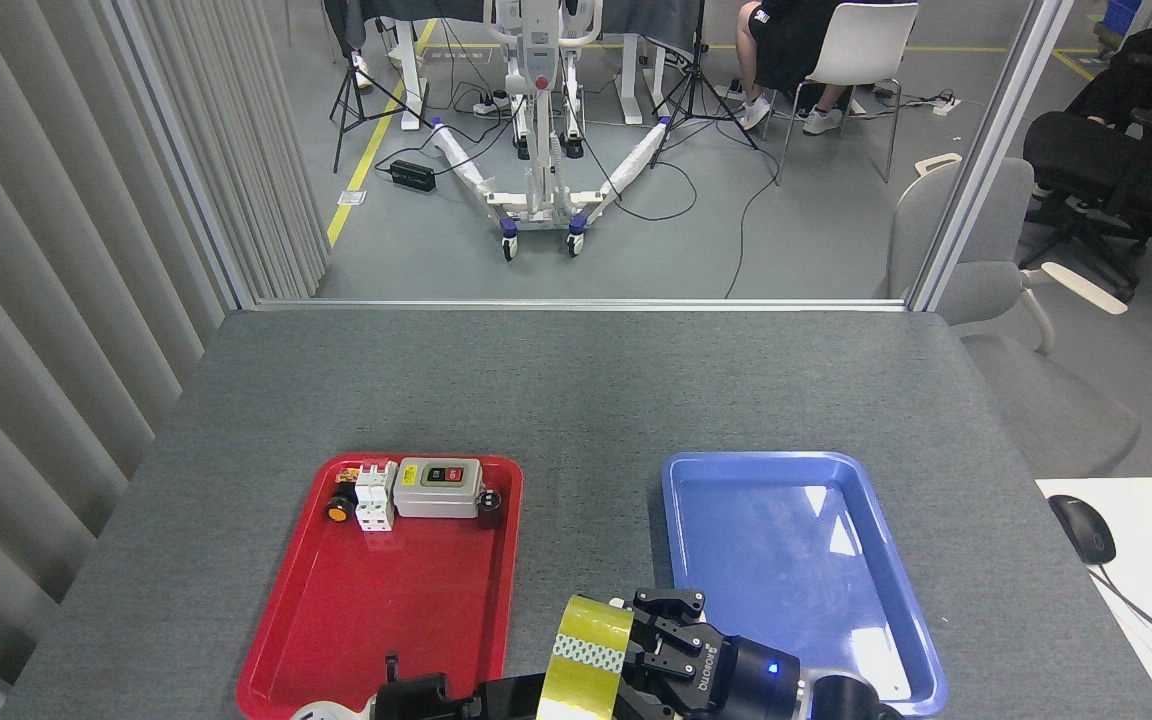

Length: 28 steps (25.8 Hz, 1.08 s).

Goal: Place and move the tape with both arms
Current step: 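Grasp the tape with the right gripper while the left gripper holds it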

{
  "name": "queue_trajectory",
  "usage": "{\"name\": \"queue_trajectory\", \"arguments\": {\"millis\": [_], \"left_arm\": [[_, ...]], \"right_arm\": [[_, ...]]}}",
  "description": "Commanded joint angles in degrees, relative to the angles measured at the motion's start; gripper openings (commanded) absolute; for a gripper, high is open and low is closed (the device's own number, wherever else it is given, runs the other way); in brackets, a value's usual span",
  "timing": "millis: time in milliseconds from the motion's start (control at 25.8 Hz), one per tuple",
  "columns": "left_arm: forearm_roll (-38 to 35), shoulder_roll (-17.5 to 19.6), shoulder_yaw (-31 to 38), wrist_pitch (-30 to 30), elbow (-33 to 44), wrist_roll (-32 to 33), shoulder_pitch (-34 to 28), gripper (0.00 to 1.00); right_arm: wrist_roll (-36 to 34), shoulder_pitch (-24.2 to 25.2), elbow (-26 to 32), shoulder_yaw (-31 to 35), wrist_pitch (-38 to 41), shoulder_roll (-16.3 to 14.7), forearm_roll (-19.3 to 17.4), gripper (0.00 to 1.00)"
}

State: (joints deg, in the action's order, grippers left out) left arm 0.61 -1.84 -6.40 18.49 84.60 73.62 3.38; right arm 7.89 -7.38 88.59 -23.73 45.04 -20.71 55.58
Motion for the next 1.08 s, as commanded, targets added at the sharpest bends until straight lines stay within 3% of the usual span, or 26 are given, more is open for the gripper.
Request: {"name": "queue_trajectory", "arguments": {"millis": [0, 542, 581, 658, 697, 1045], "left_arm": [[0.00, 0.26, 0.16, 0.23, -0.31, -0.05, 0.05, 0.00], [-0.09, 0.26, 0.60, 2.61, -1.45, -0.93, 1.19, 0.00], [-0.17, 0.26, 0.69, 3.57, -1.80, -1.20, 1.19, 0.11], [-0.09, 0.26, 1.57, 6.38, -2.33, -1.20, 1.19, 0.65], [0.00, 0.26, 1.66, 7.35, -2.51, -1.20, 1.19, 1.00], [0.00, 0.35, 1.92, 8.67, -2.60, -1.11, 1.19, 1.00]], "right_arm": [[0.02, 0.08, 0.01, 0.00, -0.04, -0.03, 0.05, 0.30], [0.02, -0.01, 0.01, -0.09, -0.04, 0.06, 0.05, 0.28], [0.02, -0.09, -0.08, 0.00, -0.04, 0.06, 0.05, 0.28], [0.02, -0.09, -0.08, 0.00, -0.04, 0.06, 0.05, 0.28], [0.02, -0.09, -0.08, -0.09, -0.04, 0.06, 0.05, 0.28], [0.02, -0.09, -0.08, 0.00, -0.04, 0.06, -0.04, 0.28]]}}
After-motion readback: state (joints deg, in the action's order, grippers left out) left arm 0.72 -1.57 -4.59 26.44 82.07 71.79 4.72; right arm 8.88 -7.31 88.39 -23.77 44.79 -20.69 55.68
